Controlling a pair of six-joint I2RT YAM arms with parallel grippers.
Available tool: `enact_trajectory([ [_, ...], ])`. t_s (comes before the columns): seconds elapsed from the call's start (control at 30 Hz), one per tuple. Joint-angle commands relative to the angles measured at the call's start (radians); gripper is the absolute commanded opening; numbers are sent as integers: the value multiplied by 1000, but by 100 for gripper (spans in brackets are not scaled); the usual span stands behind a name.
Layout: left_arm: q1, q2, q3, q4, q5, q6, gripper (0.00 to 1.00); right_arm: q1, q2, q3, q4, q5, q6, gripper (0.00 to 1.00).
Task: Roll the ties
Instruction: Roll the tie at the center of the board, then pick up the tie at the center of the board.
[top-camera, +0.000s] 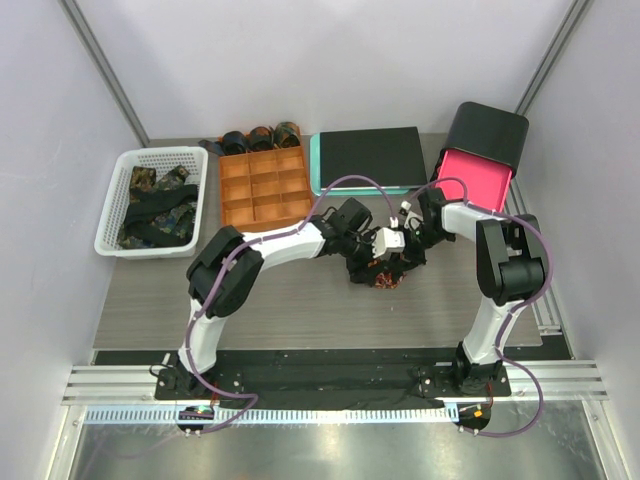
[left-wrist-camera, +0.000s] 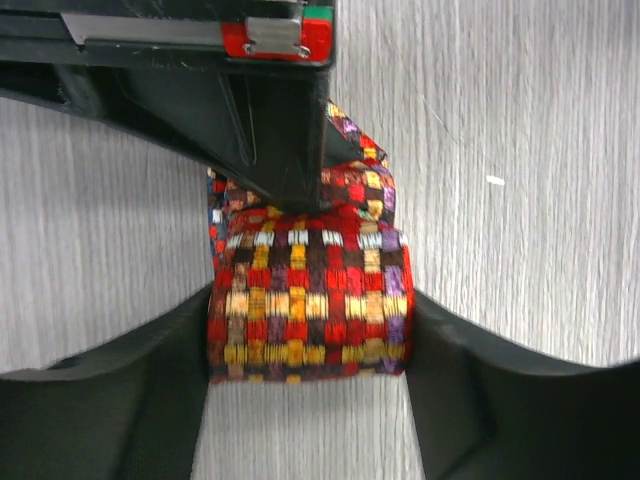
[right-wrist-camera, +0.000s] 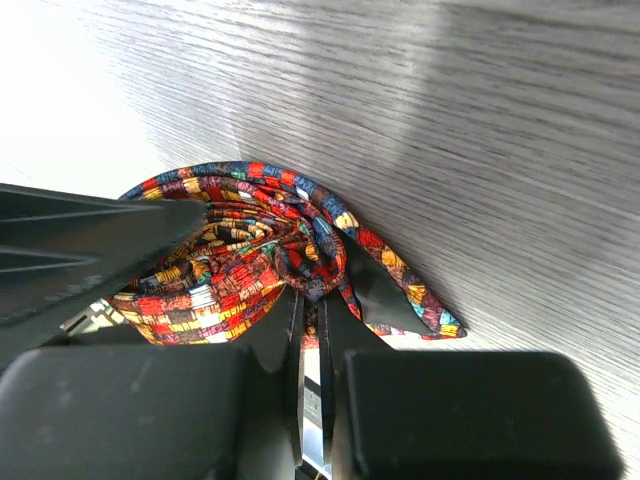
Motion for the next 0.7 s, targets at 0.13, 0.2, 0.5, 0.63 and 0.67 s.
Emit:
enact_trajectory([
  [0.13,-32,49,24,33,-3,-15,42,18,60,-8,23,163,-41,4],
  [0.2,-38,48,12,35,-6,-8,33,23,48,-13,27,140,-39,6],
  [0.5,-44,19,-91,-42,-118,70,8,-19,-47,39,-100,111,-60,42],
  [0.63,-44,14,-106,-61,-133,67,7,-45,-100,45,-143,62,-64,56],
  [0.67,-44,16,-106,-62,-136,69,7,-46,-116,42,-148,36,-67,66],
])
